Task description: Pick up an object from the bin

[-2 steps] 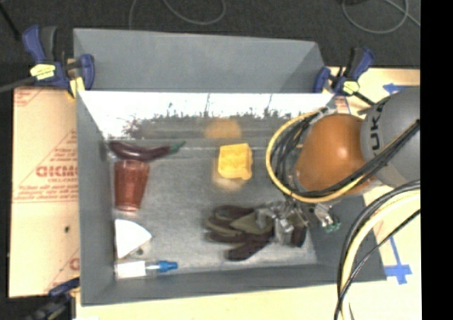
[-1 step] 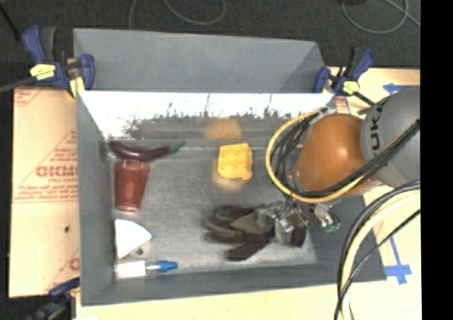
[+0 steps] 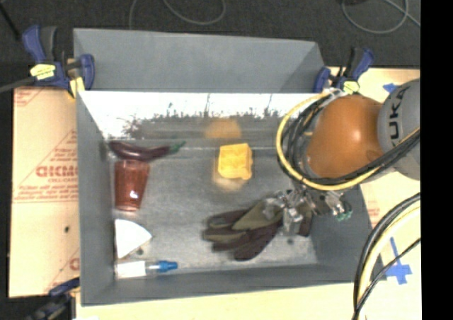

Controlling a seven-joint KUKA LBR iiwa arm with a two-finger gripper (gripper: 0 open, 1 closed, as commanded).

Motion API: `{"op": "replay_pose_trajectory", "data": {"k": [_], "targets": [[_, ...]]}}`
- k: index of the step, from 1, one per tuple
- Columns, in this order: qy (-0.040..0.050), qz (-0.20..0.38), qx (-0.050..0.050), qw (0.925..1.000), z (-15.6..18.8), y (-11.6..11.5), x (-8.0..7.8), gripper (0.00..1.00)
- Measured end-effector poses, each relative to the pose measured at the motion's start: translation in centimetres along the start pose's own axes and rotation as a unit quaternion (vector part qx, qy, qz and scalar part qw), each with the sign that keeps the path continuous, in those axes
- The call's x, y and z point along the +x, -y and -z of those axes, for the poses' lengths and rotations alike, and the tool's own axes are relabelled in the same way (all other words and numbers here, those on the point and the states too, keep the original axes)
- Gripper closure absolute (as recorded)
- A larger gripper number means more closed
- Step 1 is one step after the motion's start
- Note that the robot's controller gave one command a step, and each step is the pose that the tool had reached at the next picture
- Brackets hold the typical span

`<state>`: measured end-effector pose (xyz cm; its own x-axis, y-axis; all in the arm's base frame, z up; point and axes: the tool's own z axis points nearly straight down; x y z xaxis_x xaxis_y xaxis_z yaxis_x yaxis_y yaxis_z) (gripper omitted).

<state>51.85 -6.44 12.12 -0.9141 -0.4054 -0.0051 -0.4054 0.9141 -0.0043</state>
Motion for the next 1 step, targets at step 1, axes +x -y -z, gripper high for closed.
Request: {"op": "replay_pose_trajectory", "data": {"k": [1], "targets": [[0.0039, -0.016, 0.002, 0.9999, 5.58, 1.94, 1.79, 1.0]]}}
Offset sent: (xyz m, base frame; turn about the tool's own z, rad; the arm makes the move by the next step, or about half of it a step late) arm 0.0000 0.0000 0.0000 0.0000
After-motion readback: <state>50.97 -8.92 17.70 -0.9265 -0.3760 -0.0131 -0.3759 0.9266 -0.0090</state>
